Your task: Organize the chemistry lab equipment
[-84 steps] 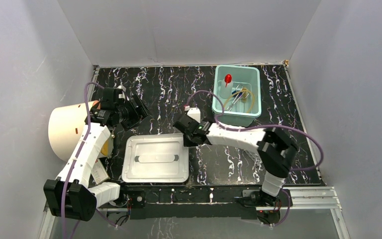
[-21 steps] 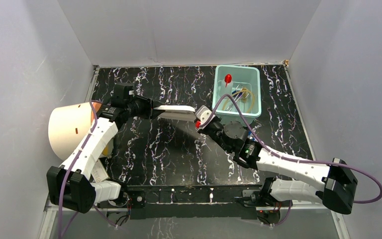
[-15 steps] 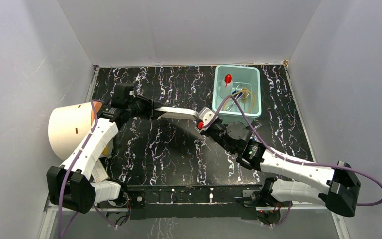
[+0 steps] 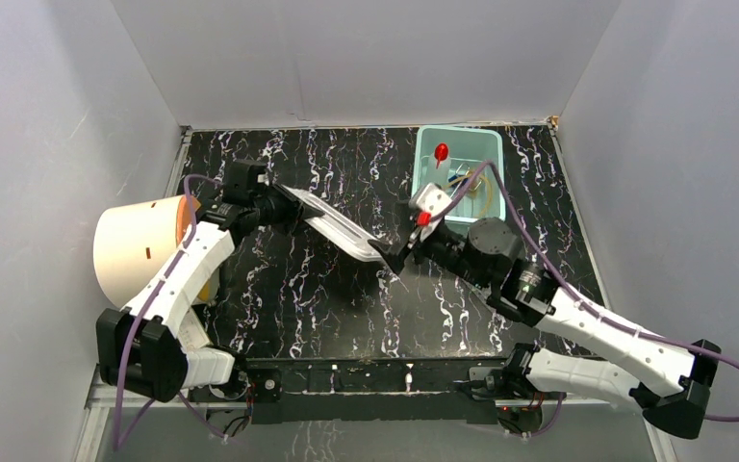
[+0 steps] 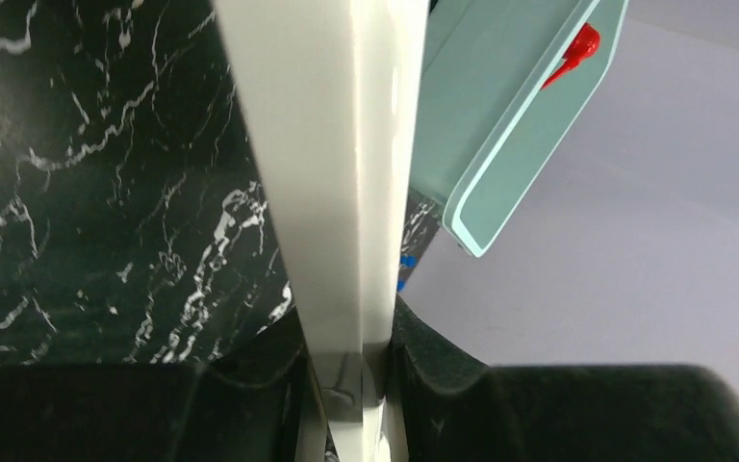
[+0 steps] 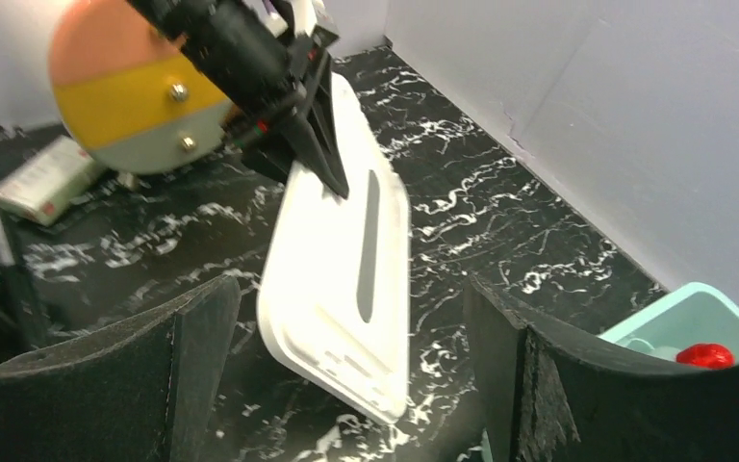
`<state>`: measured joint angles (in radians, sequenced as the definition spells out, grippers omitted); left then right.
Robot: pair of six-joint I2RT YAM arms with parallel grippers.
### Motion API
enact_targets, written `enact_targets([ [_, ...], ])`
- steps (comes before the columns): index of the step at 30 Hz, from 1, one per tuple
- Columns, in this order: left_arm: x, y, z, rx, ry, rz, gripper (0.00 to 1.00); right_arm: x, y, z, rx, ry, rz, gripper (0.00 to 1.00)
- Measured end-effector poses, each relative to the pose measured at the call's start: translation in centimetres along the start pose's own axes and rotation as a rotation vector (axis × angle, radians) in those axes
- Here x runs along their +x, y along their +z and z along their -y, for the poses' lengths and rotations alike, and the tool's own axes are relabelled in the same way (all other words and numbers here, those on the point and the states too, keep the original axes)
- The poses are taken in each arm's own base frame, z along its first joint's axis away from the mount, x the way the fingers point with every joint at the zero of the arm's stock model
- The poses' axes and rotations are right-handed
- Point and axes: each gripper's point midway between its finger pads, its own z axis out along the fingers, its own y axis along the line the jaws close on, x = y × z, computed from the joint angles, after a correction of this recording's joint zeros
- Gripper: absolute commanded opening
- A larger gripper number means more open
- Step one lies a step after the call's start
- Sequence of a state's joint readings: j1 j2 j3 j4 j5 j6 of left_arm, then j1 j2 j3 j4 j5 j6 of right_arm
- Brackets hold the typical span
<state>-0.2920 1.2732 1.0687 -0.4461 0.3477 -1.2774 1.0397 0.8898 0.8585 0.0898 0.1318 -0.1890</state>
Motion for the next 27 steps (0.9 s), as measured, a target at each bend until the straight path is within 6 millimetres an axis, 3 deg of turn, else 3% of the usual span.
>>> enact_targets([
  [3, -0.5, 0.2, 0.5, 0.011, 0.095, 0.010, 0.00, -2.1, 0.6, 0.4, -0.003, 0.078, -0.008, 0.92],
  [7, -0.9, -0.5, 2.5, 0.087, 0.251, 0.032, 0.00, -1.3, 3.5, 2.3, 0.039, 0.202, -0.121, 0.88],
  [11, -0.6, -2.1, 4.7, 0.193, 0.406, 0.051, 0.00, 4.7, 6.1, 6.6, 0.133, 0.431, -0.314, 0.88],
  [12, -0.5, -2.5, 5.1, 0.216, 0.436, 0.053, 0.00, 6.6, 6.1, 7.7, 0.164, 0.505, -0.362, 0.88],
  [15, -0.1, -3.8, 6.5, 0.295, 0.503, 0.055, 0.00, 9.7, 5.2, 9.7, 0.211, 0.698, -0.444, 0.88],
  [17, 0.9, -5.1, 8.2, 0.399, 0.556, 0.027, 0.00, 9.3, 4.3, 10.9, 0.193, 0.886, -0.428, 0.88],
  [20, 2.0, -6.2, 10.1, 0.508, 0.575, -0.019, 0.00, 8.2, 3.7, 11.3, 0.131, 1.025, -0.401, 0.91],
  [27, 4.7, -10.2, 14.4, 0.770, 0.643, -0.112, 0.00, 6.0, 2.8, 12.9, 0.068, 1.158, -0.324, 0.95],
])
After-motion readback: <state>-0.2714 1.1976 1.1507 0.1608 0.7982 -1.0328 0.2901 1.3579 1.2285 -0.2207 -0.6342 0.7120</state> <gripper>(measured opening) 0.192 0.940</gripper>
